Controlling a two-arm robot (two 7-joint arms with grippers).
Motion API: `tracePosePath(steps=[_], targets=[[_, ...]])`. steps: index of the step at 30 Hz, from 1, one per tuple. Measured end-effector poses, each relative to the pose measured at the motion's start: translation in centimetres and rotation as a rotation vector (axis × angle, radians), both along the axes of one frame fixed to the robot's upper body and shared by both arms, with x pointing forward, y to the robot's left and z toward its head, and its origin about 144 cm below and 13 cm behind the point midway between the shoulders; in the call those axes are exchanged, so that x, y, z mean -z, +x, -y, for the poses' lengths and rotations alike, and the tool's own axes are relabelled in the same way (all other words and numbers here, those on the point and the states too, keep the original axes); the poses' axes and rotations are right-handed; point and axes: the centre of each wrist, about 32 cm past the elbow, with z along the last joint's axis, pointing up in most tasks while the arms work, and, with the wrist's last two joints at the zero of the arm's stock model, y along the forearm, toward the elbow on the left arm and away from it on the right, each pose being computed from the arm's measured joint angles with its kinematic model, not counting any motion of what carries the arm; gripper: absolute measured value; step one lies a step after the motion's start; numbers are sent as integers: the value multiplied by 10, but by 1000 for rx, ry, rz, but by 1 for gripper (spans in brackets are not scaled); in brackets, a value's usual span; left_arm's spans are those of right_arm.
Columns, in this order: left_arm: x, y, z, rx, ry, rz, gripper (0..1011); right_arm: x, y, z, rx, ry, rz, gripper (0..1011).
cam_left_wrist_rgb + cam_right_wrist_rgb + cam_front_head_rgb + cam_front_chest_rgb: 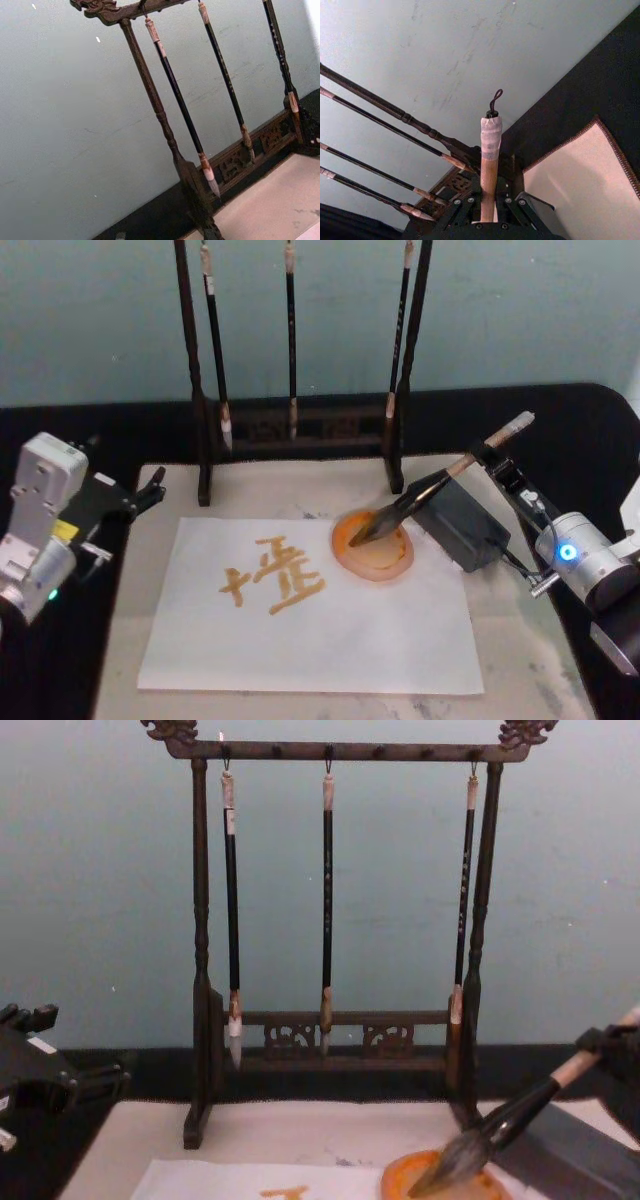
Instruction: Pick up the brush from the inkstone, write on the paper, then place the brush back to its original position.
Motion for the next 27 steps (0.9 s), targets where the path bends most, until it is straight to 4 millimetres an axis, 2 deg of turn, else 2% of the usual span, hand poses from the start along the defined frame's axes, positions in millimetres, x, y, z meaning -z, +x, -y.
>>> tracePosePath(steps=[7,11,14,18,20,22,27], targets=[[0,0,0,0,0,0,1010,0,0,0,0,1,1,179],[0,0,0,0,0,0,1010,0,0,0,-1,2,1,315],[0,0,0,0,0,0,1010,0,0,0,-1,2,1,372],[0,0,0,0,0,0,1010,0,0,0,-1,3,1,540],[0,0,0,0,0,0,1010,0,0,0,-1,3,1,571],[0,0,0,0,0,0,1010,0,0,0,-1,3,1,656],[0,0,0,0,0,0,1010,0,0,0,-2,3,1,795]])
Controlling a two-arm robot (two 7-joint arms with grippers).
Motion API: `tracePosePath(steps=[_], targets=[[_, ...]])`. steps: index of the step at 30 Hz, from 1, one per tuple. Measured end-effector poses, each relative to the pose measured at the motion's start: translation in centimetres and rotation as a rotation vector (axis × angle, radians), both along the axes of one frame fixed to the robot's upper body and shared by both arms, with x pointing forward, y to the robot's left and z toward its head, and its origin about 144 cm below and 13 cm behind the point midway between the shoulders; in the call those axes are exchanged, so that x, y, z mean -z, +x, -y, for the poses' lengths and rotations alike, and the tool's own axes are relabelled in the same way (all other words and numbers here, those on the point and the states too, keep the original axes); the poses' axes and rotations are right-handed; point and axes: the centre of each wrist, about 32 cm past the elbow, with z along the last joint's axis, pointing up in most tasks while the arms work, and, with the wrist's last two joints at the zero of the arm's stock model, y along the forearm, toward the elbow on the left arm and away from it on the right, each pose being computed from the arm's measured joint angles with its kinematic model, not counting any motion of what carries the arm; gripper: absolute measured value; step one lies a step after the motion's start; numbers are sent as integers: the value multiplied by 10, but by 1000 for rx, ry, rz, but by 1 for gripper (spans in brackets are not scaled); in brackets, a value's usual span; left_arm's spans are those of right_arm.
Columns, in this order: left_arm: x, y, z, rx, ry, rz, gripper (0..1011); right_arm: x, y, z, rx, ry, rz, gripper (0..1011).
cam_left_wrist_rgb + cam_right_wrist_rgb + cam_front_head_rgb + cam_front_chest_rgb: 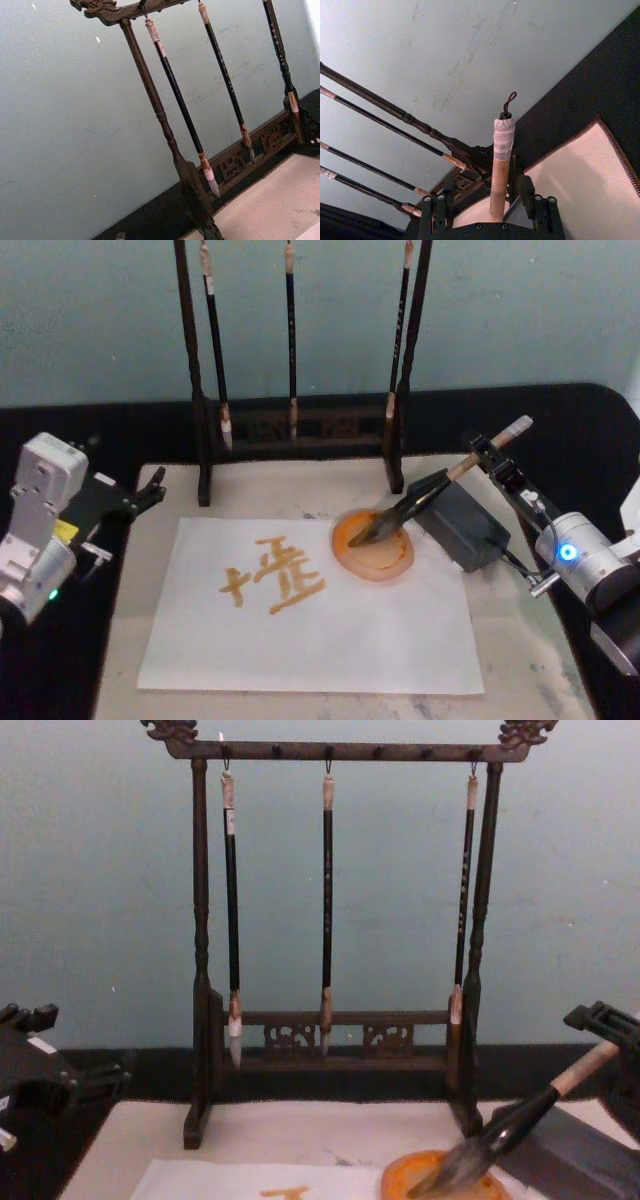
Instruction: Pick up the brush from the inkstone, write on the paper, then place the brush back to its original position.
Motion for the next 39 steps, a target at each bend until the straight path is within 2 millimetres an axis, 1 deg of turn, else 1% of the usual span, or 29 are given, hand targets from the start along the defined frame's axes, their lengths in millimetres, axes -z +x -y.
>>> tracePosePath(steps=[1,2,6,7,8,17,22,30,33,34,39], targets=[[0,0,0,0,0,0,1009,0,0,0,0,0,0,815],[0,0,0,0,0,0,1009,0,0,0,0,0,0,867],[0,0,0,0,0,0,1010,0,0,0,0,0,0,978],[0,0,0,0,0,0,1010,0,0,0,0,0,0,978],[0,0,0,0,0,0,1010,0,0,0,0,0,0,1000],[0,0,0,0,0,0,1010,0,0,0,0,0,0,1000],[0,0,0,0,0,0,1010,0,-5,2,2,-7,-1,1000],[0,0,0,0,0,0,1010,-1,-20,6,10,-18,-12,1000],[0,0,0,0,0,0,1010,-4,-30,7,16,-37,-6,1000],[0,0,0,0,0,0,1010,-4,-30,7,16,-37,-6,1000],[0,0,0,0,0,0,1010,-12,-44,3,27,-154,53,1000]])
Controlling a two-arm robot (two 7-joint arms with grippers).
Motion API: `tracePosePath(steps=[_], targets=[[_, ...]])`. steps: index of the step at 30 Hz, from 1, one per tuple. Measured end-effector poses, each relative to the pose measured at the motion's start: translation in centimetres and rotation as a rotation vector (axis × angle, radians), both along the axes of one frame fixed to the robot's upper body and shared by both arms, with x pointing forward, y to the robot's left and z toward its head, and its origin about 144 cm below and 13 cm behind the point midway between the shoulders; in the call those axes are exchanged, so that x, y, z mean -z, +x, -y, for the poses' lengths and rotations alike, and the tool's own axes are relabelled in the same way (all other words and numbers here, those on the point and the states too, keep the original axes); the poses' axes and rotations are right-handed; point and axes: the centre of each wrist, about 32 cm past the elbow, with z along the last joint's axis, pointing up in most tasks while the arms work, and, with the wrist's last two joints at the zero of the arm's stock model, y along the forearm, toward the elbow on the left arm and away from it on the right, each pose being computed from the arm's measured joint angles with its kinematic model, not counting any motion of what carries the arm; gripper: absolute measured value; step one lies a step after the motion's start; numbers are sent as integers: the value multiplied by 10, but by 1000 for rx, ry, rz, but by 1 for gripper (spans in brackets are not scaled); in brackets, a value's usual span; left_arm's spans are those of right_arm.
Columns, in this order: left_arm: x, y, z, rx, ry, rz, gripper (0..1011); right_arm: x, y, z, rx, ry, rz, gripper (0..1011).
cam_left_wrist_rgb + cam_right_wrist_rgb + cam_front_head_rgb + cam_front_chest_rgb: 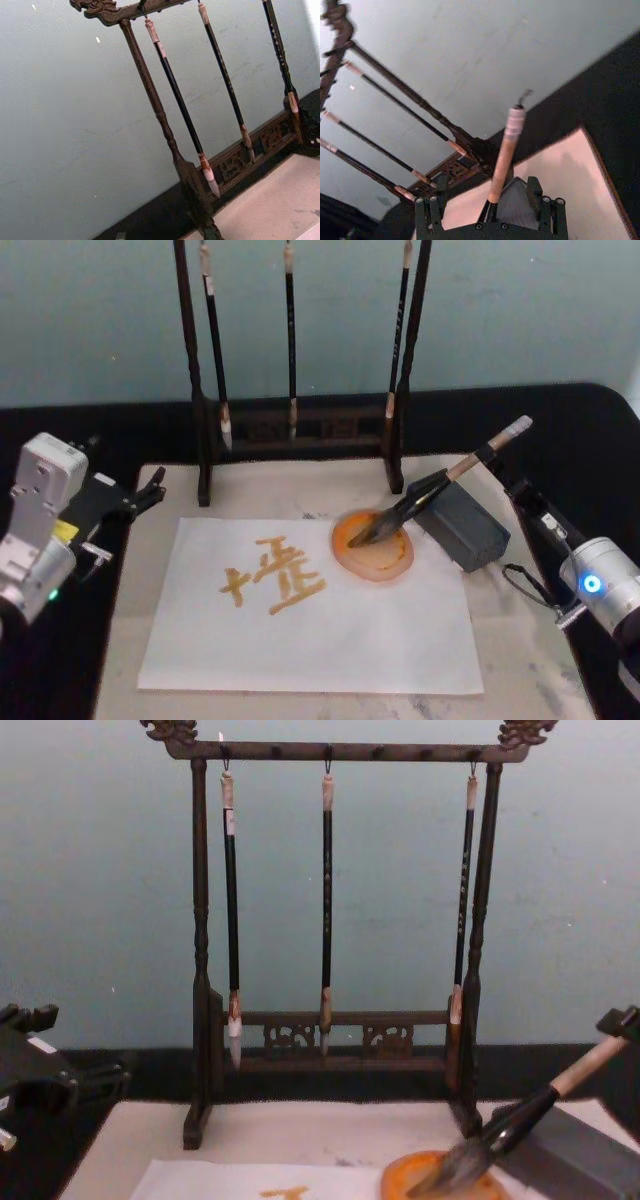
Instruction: Pick up the brush from the inkstone, write on the paper, then place the brush back to its original position.
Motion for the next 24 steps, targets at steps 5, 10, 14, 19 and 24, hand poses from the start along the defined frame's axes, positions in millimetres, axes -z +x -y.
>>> tracePosePath(steps=[5,10,14,19,24], targets=[[0,0,0,0,0,0,1010,-8,-5,-9,12,-123,70,1000],[0,0,0,0,0,0,1010,-12,-4,-20,22,-254,136,1000],[0,0,0,0,0,0,1010,-12,0,-31,18,-401,194,1000],[0,0,0,0,0,0,1010,-6,3,-41,16,-568,253,1000],[0,0,0,0,0,0,1010,2,4,-49,14,-753,308,1000]])
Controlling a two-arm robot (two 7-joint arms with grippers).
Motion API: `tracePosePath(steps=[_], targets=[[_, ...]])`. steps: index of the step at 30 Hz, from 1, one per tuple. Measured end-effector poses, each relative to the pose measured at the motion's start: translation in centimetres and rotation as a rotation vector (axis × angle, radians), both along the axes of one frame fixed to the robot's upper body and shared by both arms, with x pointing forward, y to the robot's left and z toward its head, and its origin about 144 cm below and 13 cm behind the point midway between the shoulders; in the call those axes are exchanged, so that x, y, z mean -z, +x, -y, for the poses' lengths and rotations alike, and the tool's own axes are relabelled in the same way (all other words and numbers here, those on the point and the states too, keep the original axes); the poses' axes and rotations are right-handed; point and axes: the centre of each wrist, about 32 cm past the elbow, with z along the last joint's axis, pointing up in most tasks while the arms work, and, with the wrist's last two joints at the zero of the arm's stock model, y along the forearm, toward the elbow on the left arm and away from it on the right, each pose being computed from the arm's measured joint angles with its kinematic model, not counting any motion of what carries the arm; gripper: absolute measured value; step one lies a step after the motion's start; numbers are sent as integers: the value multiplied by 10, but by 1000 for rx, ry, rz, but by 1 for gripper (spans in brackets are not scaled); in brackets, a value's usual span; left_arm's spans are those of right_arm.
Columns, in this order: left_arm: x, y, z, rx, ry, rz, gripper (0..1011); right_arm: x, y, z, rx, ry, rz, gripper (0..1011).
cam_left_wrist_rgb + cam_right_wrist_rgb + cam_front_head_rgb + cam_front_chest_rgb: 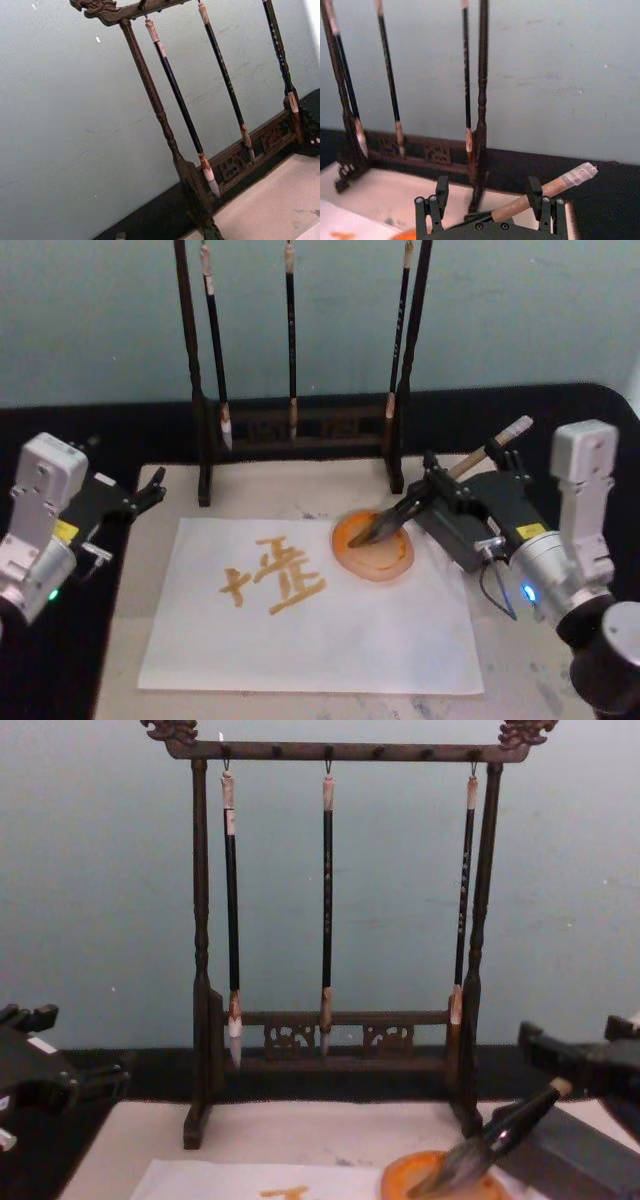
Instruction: Pick up the brush from the inkstone, write on the paper, then place the brush back to its original position.
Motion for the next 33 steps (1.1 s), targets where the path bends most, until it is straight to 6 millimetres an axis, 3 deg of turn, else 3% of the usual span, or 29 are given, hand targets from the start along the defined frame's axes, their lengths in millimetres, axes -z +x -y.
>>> tracePosePath(steps=[13,33], targets=[[0,0,0,0,0,0,1010,19,-5,-7,10,-246,51,1000],[0,0,0,0,0,0,1010,27,-14,-10,20,-283,29,1000]])
